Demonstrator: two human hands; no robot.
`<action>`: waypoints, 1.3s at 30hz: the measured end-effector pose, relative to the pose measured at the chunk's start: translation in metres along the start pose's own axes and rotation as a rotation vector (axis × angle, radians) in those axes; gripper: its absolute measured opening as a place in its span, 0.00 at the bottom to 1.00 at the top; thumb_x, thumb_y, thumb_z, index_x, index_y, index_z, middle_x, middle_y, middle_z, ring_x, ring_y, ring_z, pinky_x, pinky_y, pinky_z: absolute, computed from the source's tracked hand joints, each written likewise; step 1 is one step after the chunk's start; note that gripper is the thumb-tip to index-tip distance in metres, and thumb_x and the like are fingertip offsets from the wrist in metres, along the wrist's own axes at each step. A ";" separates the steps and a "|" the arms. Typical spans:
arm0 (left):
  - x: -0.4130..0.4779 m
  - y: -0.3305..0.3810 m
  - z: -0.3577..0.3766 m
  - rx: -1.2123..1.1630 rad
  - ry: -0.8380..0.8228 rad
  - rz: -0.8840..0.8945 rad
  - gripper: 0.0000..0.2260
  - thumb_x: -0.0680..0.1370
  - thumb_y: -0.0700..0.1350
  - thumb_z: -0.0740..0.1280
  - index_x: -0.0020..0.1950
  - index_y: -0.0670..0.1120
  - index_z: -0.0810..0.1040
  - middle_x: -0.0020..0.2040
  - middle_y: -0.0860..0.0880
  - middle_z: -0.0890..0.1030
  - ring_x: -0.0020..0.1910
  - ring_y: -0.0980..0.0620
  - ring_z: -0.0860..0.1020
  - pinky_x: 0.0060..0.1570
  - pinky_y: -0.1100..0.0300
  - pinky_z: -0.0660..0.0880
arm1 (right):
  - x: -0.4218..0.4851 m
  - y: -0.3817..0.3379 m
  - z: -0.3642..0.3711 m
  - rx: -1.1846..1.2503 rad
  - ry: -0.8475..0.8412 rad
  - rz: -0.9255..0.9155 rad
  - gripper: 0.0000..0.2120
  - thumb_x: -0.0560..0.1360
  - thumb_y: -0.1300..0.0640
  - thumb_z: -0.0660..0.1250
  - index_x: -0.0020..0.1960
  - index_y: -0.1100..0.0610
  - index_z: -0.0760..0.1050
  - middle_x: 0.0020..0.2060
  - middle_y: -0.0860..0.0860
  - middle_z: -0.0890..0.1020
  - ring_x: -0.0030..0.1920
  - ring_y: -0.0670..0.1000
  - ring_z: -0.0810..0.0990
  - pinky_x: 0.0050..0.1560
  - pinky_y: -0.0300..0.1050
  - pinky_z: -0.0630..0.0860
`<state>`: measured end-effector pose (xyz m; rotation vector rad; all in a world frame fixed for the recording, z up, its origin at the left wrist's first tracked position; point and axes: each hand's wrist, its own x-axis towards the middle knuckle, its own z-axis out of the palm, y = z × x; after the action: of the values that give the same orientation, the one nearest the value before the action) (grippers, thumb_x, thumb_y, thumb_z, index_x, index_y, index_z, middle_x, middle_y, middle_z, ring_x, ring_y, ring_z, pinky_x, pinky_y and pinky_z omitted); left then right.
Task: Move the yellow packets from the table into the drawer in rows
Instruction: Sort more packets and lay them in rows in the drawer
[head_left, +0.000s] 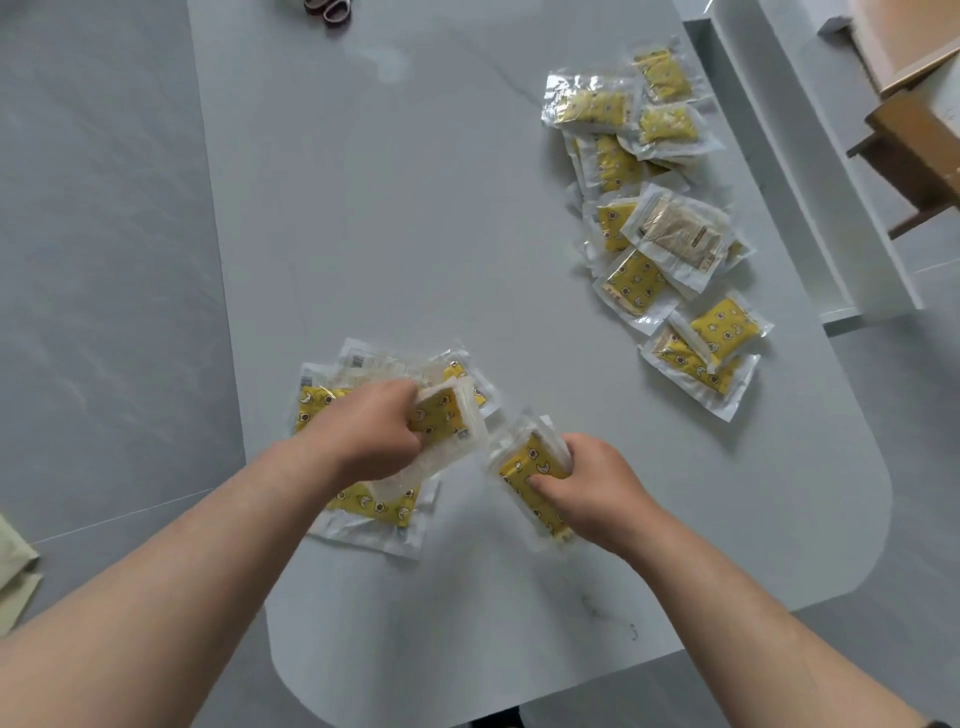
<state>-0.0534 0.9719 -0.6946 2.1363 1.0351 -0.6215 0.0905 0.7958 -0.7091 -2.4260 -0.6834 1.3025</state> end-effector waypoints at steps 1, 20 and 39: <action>-0.006 0.001 -0.006 -0.226 -0.016 -0.040 0.04 0.74 0.43 0.66 0.46 0.45 0.74 0.41 0.47 0.79 0.38 0.49 0.77 0.34 0.57 0.73 | -0.004 -0.003 -0.005 0.049 0.029 0.015 0.06 0.71 0.55 0.70 0.43 0.57 0.77 0.39 0.53 0.82 0.42 0.54 0.81 0.42 0.47 0.78; -0.260 0.096 -0.184 -1.168 0.085 0.148 0.09 0.71 0.35 0.71 0.50 0.37 0.79 0.41 0.38 0.85 0.40 0.40 0.82 0.53 0.39 0.77 | -0.315 -0.119 -0.148 1.032 0.472 0.090 0.05 0.73 0.69 0.68 0.47 0.61 0.79 0.39 0.58 0.85 0.40 0.60 0.85 0.40 0.55 0.83; -0.454 0.206 -0.184 -1.133 -0.189 0.400 0.05 0.77 0.31 0.63 0.49 0.34 0.78 0.38 0.36 0.84 0.30 0.42 0.83 0.25 0.54 0.79 | -0.552 -0.073 -0.187 1.257 0.772 -0.093 0.11 0.72 0.67 0.72 0.53 0.64 0.76 0.44 0.61 0.86 0.43 0.62 0.86 0.39 0.56 0.83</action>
<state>-0.1231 0.7920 -0.1992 1.1759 0.5788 0.0130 -0.0343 0.5518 -0.1896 -1.5317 0.2257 0.3739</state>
